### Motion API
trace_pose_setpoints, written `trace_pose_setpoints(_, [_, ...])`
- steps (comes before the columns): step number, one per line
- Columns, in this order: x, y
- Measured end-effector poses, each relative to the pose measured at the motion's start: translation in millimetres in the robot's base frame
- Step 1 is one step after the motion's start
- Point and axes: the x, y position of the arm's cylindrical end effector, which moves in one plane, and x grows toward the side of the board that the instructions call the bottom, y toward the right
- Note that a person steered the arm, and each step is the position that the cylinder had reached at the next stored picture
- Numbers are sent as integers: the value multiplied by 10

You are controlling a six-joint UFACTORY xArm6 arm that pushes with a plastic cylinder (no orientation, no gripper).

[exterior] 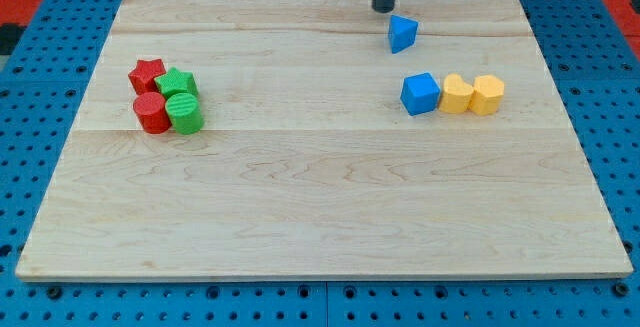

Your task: Push the blue triangle closer to the blue cube

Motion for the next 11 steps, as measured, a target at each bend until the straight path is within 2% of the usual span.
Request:
trace_pose_setpoints(1, [254, 302])
trace_pose_setpoints(2, [424, 241])
trace_pose_setpoints(6, [673, -668])
trace_pose_setpoints(7, [794, -669])
trace_pose_setpoints(8, [898, -564])
trace_pose_setpoints(10, [991, 190])
trace_pose_setpoints(11, [876, 290])
